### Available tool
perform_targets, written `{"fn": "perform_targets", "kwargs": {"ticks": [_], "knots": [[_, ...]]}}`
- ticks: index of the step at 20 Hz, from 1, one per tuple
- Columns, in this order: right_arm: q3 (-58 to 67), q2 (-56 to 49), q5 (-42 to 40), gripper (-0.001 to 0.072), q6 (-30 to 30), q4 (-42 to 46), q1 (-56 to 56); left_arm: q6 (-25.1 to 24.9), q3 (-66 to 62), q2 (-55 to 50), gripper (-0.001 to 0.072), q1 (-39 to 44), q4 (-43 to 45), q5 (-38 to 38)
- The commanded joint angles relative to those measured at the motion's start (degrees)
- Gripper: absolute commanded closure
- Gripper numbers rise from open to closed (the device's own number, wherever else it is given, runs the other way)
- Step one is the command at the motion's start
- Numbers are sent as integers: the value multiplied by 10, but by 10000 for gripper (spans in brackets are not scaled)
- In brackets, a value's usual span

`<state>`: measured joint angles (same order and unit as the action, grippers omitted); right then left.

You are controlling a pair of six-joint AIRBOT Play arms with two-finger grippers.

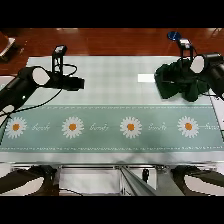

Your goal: Fold the shirts.

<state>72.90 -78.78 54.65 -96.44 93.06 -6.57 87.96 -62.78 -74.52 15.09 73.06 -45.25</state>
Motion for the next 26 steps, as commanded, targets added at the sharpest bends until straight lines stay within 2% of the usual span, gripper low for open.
{"fn": "perform_targets", "kwargs": {"ticks": [1,2,4,7,9,11,15,19,20,21,22,24,26], "knots": [[0,-1,-98,297,1,69,0,0,0,-22,238,-1,0,4],[0,-2,-123,296,-13,114,2,4,0,-27,198,-1,-2,-4],[1,-9,-158,296,-76,183,26,4,0,-27,199,-3,-2,-20],[14,-52,-174,297,-131,167,108,4,0,-27,199,-3,-2,-14],[38,-94,-172,297,-124,111,152,4,0,-27,199,-3,-2,6],[73,-144,-163,297,-90,43,174,4,0,-27,199,-3,-2,27],[132,-239,-84,298,-70,28,179,4,0,-27,199,-3,-2,48],[135,-274,-9,318,-65,-16,179,4,0,-27,199,-3,-7,47],[135,-275,12,402,-56,-32,179,4,0,-25,199,-3,-34,41],[135,-273,30,562,-28,-59,179,2,0,-22,199,-3,-55,31],[135,-269,49,691,19,-104,179,-3,-1,-14,199,-3,-62,12],[135,-240,65,691,84,-191,179,-17,-3,21,199,-14,-53,-57],[135,-181,51,691,120,-246,178,-20,-1,75,199,-42,-33,-122]]}}
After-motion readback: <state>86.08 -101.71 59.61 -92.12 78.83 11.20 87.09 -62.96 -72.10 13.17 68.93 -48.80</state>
